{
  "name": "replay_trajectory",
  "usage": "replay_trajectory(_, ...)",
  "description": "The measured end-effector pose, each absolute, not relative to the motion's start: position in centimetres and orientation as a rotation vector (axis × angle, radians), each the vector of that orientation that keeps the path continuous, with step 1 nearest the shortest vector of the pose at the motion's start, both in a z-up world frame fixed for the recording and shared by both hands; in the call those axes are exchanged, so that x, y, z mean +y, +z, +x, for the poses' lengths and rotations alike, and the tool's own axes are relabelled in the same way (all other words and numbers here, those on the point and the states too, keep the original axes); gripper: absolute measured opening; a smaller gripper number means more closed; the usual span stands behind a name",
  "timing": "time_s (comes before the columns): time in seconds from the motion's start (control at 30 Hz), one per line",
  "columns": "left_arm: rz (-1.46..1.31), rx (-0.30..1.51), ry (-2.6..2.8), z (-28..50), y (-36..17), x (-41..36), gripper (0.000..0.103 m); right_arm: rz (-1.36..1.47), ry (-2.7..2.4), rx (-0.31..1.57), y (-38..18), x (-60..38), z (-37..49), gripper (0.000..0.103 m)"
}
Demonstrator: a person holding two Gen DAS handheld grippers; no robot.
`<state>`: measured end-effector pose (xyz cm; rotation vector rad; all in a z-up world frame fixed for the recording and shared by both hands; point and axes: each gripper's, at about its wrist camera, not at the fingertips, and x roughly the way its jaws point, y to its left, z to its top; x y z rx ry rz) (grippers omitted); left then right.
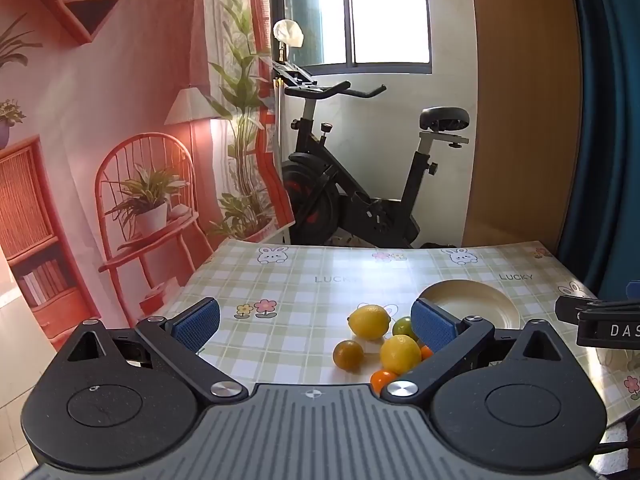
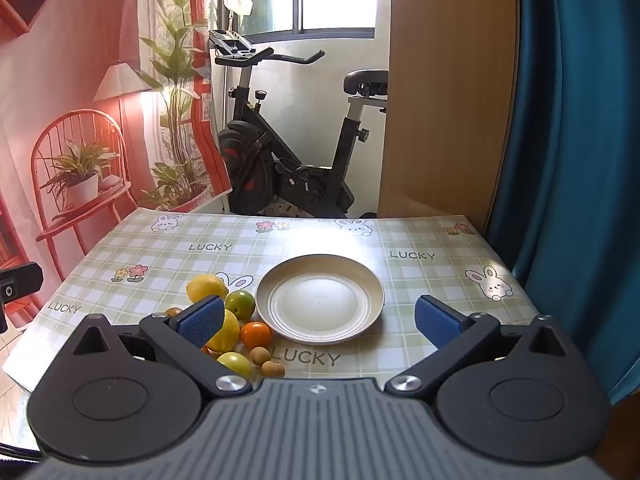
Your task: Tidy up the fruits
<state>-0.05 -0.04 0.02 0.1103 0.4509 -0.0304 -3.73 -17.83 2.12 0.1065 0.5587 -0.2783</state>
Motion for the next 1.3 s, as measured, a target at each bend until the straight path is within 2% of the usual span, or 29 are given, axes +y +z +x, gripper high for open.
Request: replay_trajectory(1.3,0.050,0.485,-0.033,0.6,-0.3,0.9,0.103,0.095,-0.280,0.519,2.8,-17.5,-4.4,0.103)
